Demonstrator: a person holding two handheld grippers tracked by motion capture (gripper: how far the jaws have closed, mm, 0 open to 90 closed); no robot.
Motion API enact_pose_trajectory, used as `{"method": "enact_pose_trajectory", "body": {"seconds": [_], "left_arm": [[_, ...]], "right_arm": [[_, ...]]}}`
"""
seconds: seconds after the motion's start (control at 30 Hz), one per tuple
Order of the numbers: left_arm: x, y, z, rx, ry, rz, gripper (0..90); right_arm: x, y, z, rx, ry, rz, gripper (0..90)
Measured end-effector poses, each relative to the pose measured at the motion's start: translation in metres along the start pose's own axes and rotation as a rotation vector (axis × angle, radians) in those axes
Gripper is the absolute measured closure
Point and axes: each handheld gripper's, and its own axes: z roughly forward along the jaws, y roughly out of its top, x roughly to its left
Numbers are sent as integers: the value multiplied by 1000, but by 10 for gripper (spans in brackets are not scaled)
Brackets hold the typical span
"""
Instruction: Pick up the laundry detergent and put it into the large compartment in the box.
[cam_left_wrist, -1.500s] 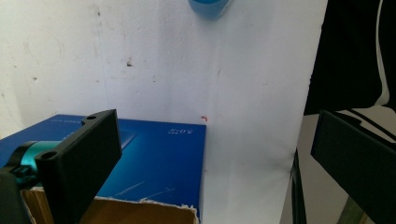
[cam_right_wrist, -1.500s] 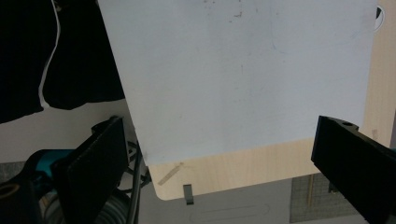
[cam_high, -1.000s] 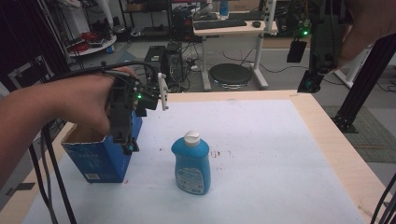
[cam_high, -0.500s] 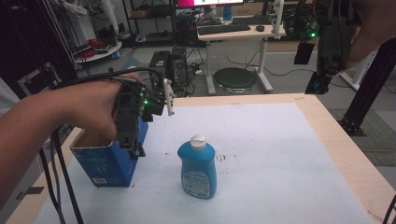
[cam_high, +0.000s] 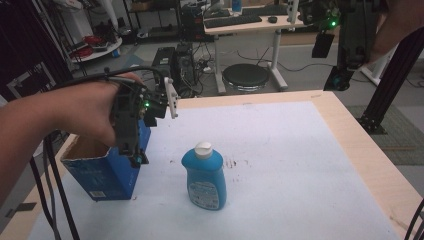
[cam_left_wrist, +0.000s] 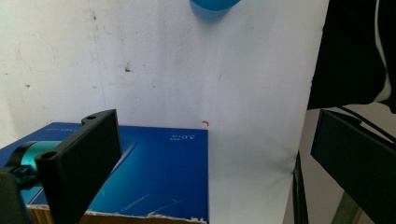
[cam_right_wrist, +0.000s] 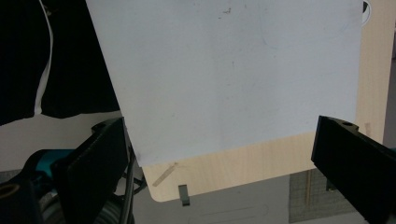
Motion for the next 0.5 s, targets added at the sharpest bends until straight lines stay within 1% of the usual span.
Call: {"method": "enact_pose_trajectory", "body": {"seconds": [0.1,0.17,0.2,0.3,0.37,0.43,0.5], "left_arm": [[1,2,0,-7,-3,22,17],[2,3,-1,-16,-1,27,17],[2,4,-2,-29,-4,39,17],[4,8,-5,-43,3,60,17],[4,11,-6,-56,1,73,17],[4,15,-5,-72,-5,85,17],[4,19,-4,-75,-6,106,17]], "right_arm": [[-1,-2,4,1,9,-3,31],[-1,-3,5,7,9,0,31],[-1,-4,5,12,8,6,31],[-1,-6,2,4,8,13,31],[0,-6,0,10,1,10,31],[1,-5,-1,6,-3,16,31],[3,-4,-2,5,-3,15,31]]}}
